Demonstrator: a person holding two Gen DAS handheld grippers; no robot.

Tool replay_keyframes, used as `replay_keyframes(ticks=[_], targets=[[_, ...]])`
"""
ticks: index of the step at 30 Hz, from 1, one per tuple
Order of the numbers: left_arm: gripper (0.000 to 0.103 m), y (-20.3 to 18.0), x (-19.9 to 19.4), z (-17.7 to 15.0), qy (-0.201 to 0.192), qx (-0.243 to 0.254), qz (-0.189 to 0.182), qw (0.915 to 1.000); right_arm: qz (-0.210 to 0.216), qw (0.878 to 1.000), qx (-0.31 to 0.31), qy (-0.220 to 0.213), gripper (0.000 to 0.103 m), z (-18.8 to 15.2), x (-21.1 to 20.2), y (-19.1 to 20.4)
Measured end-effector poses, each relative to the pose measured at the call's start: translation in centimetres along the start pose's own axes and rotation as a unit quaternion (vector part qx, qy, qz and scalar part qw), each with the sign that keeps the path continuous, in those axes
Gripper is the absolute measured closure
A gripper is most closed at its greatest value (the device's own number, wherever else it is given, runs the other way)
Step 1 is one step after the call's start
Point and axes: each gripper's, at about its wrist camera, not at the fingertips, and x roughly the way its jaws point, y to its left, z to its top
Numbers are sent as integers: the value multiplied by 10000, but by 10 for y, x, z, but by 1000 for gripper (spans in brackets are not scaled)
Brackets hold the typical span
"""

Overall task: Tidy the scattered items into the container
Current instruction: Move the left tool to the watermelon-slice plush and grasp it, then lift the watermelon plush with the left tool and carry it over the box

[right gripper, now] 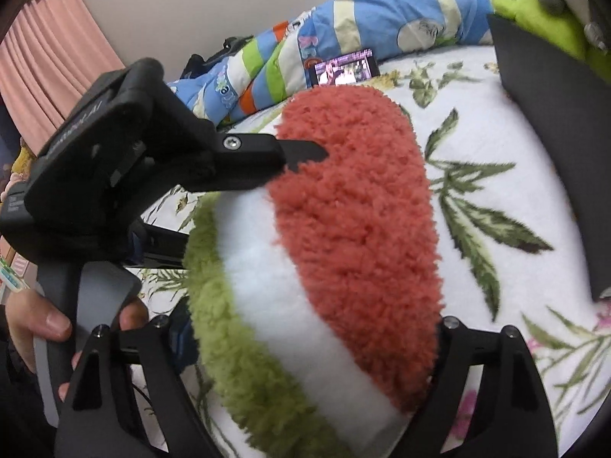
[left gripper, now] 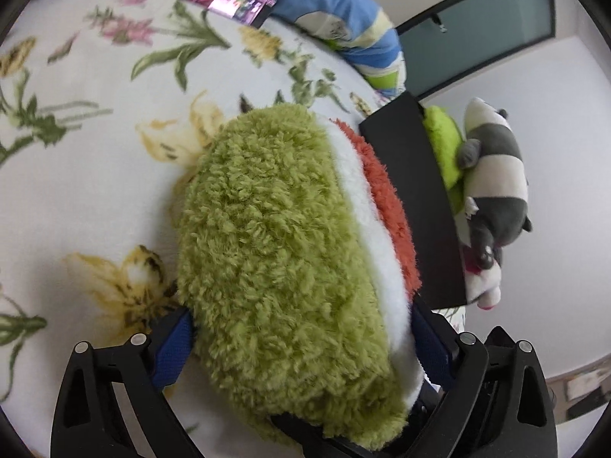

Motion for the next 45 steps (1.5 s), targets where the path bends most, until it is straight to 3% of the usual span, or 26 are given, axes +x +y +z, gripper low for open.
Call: replay_keyframes(ticks=[6,12,20,27,32,38,45], targets=[[6,-49,-33,-3,-283,472,113,9984,97,9992,-141,-353,18,13,-40,11],[6,-111,-60,-6,-537,854,-32,9949,26,9964,-300,-795,18,32,-97,17],[6,-225,-66,-2,-650,1508,-375,9857,-333,9890,-331,-1400,18,67,-189,-4],[6,-325,-21,10,-436,1891,-909,9768,-1060,9790,-313,-1715,17,101,-271,-60],[6,-376,29,18,-225,2033,-1099,9727,-1578,9724,-259,-1701,17,118,-303,-110],[6,-400,93,24,-21,2091,-987,9729,-2237,9640,-332,-1400,17,127,-301,-165],[6,-382,136,36,81,1973,-578,9786,-2161,9701,-213,-1080,17,122,-272,-207]])
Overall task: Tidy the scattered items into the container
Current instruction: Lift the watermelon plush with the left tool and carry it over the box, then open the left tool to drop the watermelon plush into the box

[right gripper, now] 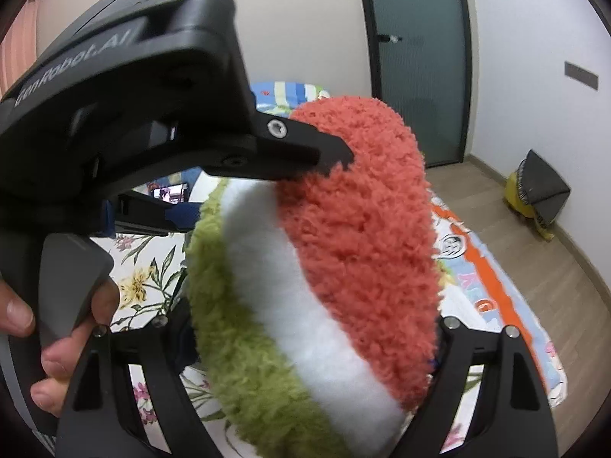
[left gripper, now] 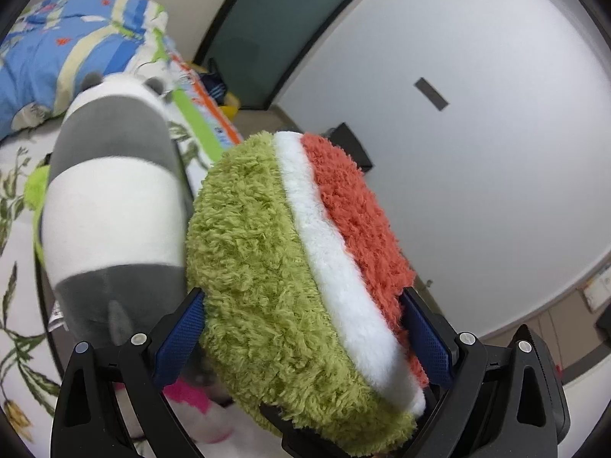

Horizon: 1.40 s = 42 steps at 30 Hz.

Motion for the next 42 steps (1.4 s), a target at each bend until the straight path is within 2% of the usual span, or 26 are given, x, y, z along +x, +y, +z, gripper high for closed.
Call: replay_keyframes(ticks=[3,8,14,17,19,22,28,31,35,38,42], targets=[[6,8,-6,0,-140,134,274,9994,122,9999,-119,29,17,-3,11,5],[6,19,-35,1,-524,401,1012,9927,330,9987,-383,14,17,6,32,31],[6,41,-59,6,-645,225,1283,9894,612,9968,-508,-77,17,21,47,58],[5,38,-42,7,-356,314,1434,9885,677,9971,-334,27,11,21,55,53],[5,37,-23,7,-55,397,1485,9881,556,9982,-159,185,8,15,60,39],[5,35,4,1,248,431,1553,9866,493,9977,13,455,8,3,62,15],[5,27,37,-17,380,571,1998,9774,368,9993,38,83,6,-9,29,-26],[4,20,45,-21,348,698,2193,9725,391,9987,267,-178,6,-13,21,-43],[4,20,49,-22,315,671,2206,9726,374,9987,275,-190,13,-14,38,-54],[4,19,45,-23,258,634,2129,9747,355,9985,413,-69,14,-22,50,-60],[4,22,23,-29,-36,356,1834,9824,346,9973,652,-46,13,-25,52,-50]])
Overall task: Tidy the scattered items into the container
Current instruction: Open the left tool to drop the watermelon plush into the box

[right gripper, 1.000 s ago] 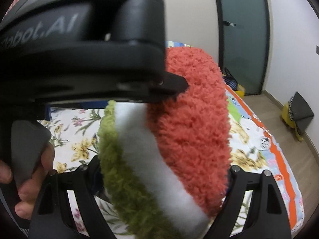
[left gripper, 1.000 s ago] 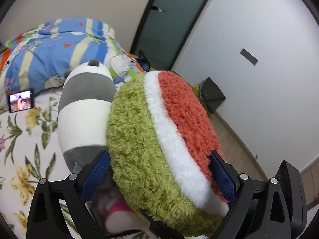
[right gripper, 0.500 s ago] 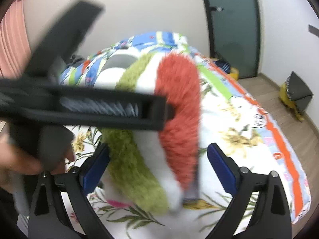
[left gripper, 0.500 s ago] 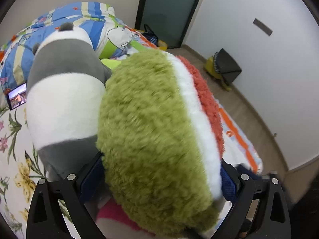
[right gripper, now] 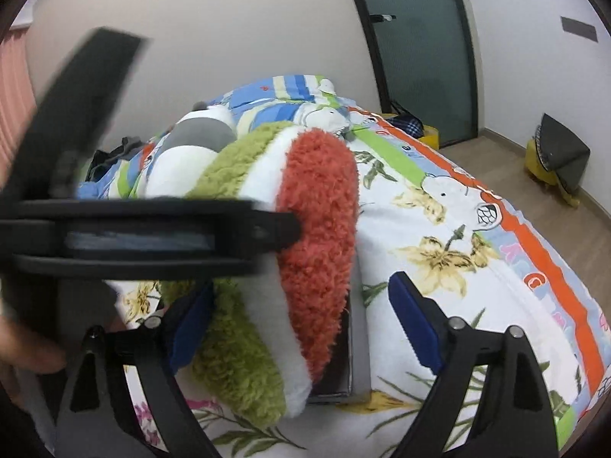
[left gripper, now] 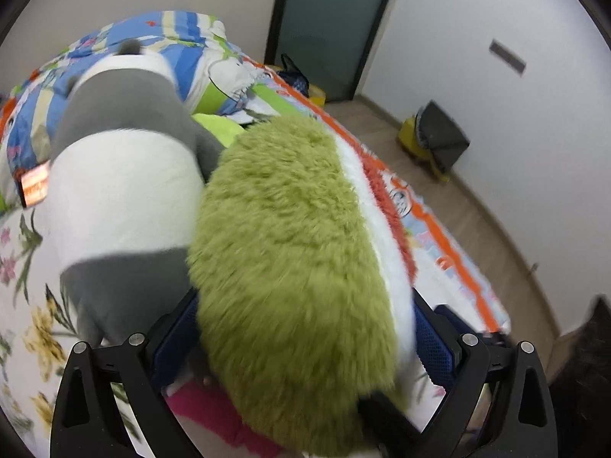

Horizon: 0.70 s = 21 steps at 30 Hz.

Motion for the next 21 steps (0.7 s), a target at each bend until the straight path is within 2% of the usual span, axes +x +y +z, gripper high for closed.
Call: replay_keyframes(ticks=[5,9,14,21], targets=[[4,13,-31,-21,-373,-319,-199,9986,-6,9997,241,51,12,-2,-5,-4],[4,25,-50,-35,-333,-444,-316,9980,-128,9995,259,119,11,0,0,-4],[4,37,-70,-49,-399,-412,-157,9982,-303,9981,496,193,0,0,-2,-7],[4,52,-90,-74,-399,-593,-124,9974,-664,9967,398,232,0,8,-21,5]])
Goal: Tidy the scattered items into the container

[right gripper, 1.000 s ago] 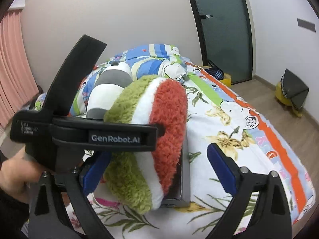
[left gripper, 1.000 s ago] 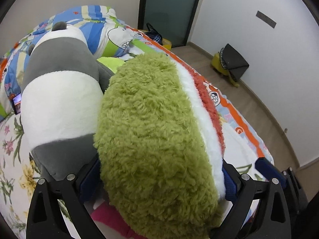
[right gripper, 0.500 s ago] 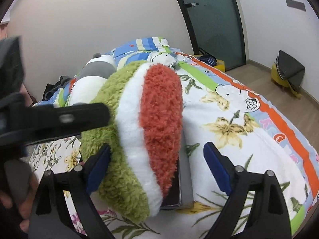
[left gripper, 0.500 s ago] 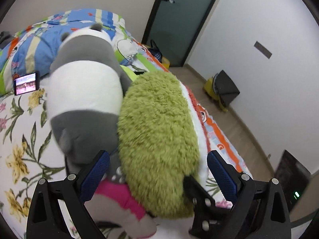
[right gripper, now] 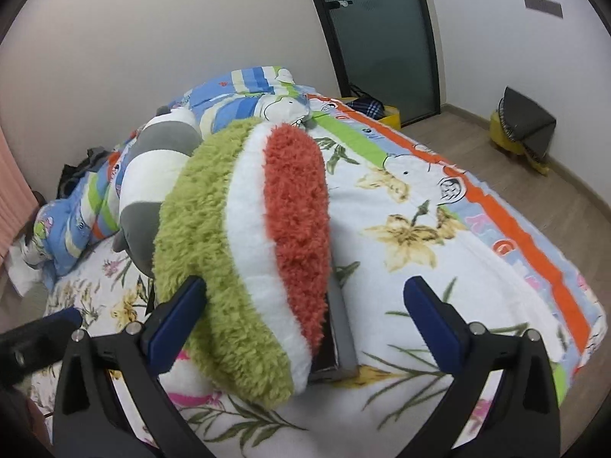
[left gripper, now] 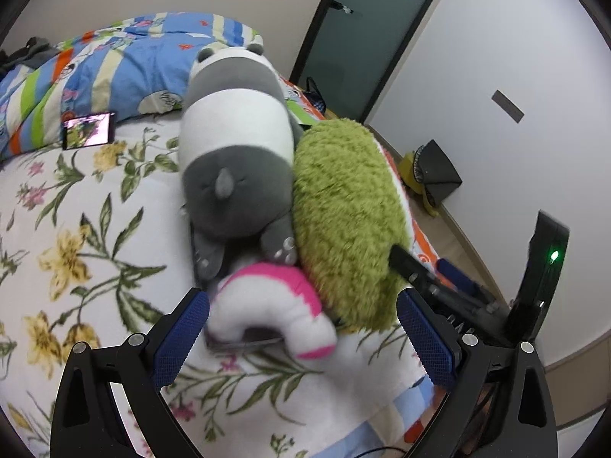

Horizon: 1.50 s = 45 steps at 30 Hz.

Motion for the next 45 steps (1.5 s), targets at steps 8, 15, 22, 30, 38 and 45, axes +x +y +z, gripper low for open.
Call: replay_keyframes(ticks=[8,15,22,30,38,45], targets=[[4,13,-21,-13,-77,-202,75,9997,-88,9996,-116,-262,0,2,-28,12],[4,21,-33,-20,-130,-294,150,9994,-157,9990,-92,-399,0,-1,-46,13],[4,29,-55,-32,-386,-241,370,9983,4,9989,16,-459,0,-14,-76,19],[4,29,-97,-63,-545,210,821,9949,275,9991,28,-327,0,-50,-114,49],[3,40,-147,-106,-710,83,1048,9919,318,9990,202,-240,0,-81,-153,73],[3,45,-174,-134,-674,-51,1111,9915,204,9989,358,-229,0,-111,-182,84]])
